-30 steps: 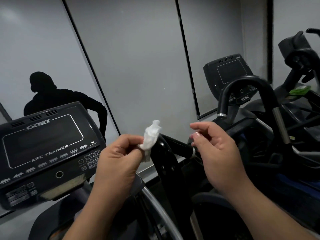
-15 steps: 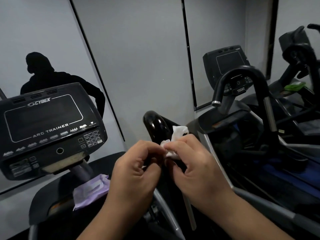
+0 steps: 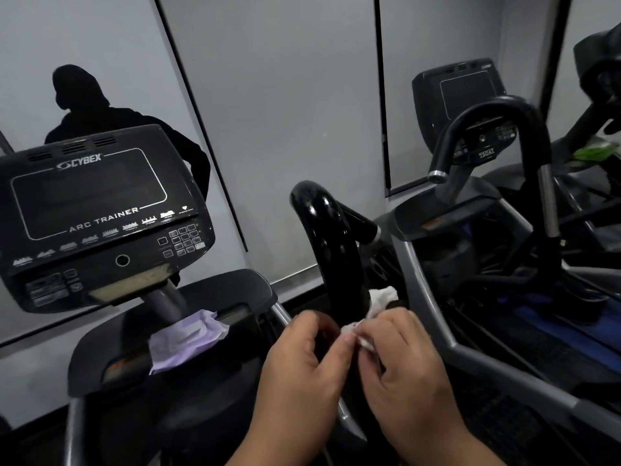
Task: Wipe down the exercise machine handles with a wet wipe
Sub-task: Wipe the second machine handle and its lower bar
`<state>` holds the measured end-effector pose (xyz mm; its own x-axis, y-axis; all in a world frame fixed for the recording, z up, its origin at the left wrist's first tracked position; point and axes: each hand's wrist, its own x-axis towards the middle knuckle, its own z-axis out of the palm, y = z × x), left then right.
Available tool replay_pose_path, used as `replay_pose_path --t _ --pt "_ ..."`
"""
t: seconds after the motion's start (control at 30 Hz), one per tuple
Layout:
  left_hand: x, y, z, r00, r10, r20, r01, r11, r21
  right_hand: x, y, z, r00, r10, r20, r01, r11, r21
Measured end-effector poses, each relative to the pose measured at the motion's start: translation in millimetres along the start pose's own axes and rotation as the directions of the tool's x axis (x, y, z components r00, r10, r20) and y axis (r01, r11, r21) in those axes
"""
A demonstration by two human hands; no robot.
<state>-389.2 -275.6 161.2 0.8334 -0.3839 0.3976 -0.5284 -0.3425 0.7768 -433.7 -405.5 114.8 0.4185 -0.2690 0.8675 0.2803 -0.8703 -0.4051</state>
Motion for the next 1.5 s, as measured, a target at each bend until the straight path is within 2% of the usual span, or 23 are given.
replay_pose_path --t 0.1,0.23,0.43,0.53,0.63,0.7,0.77,0.87,1.07,1.13,1.23,1.3,1.37,1.5 --pt "1.8 3.8 1.3 0.997 -0.073 0.008 0.073 0.996 -0.048 -31.9 8.1 7.1 1.000 0.000 0.018 0.001 0.999 -0.036" --pt "8.7 6.2 2.1 0.990 -0.133 0.050 0.136 0.989 -0.058 -48.2 13.3 6.6 0.993 0.043 0.110 -0.037 0.997 -0.061" --pt "16.7 4.9 3.2 0.984 -0.168 0.059 0.171 0.983 -0.063 -11.6 0.8 1.3 0.999 0.043 0.008 -0.043 0.999 0.018" --pt "16.0 3.2 2.5 0.982 -0.169 0.083 0.176 0.981 -0.080 -62.0 21.3 5.6 0.987 0.114 0.115 -0.107 0.992 -0.068" --pt "17.3 1.4 2.4 0.985 -0.150 0.088 0.153 0.988 -0.023 -90.9 30.5 5.3 0.963 0.163 0.213 -0.141 0.983 -0.113" --pt "19.3 1.8 4.8 0.986 -0.153 0.071 0.154 0.988 -0.006 -67.6 22.8 3.2 0.975 0.122 0.186 -0.114 0.992 -0.055" --pt "20.5 3.6 8.2 0.985 -0.165 0.050 0.166 0.986 -0.019 -29.7 9.7 -2.2 0.992 0.094 0.088 -0.096 0.995 0.014" --pt "21.2 7.8 8.1 0.986 -0.158 0.043 0.158 0.987 0.007 -8.0 5.2 -5.4 0.996 0.089 0.012 -0.089 0.996 0.026" --pt "23.4 9.4 4.4 0.985 -0.156 0.074 0.151 0.986 0.070 -100.1 39.0 -3.4 0.950 0.169 0.263 -0.160 0.986 -0.057" --pt "24.6 11.0 5.5 0.987 -0.154 0.051 0.150 0.986 0.079 -80.1 34.4 -4.9 0.954 0.178 0.242 -0.181 0.983 -0.013" --pt "25.6 13.5 7.9 0.988 -0.156 0.017 0.154 0.983 0.099 -24.5 14.3 -7.1 0.983 0.164 0.087 -0.173 0.979 0.110" --pt "26.0 15.8 7.4 0.987 -0.156 0.023 0.152 0.981 0.117 -9.1 13.5 -6.6 0.990 0.135 0.031 -0.138 0.982 0.127" --pt "26.2 18.3 5.9 0.987 -0.158 0.041 0.151 0.980 0.131 -30.1 23.2 -4.7 0.987 0.137 0.085 -0.146 0.983 0.115" --pt "27.7 18.6 2.7 0.982 -0.169 0.084 0.156 0.978 0.136 -101.4 41.4 -7.0 0.932 0.234 0.278 -0.260 0.964 0.061"
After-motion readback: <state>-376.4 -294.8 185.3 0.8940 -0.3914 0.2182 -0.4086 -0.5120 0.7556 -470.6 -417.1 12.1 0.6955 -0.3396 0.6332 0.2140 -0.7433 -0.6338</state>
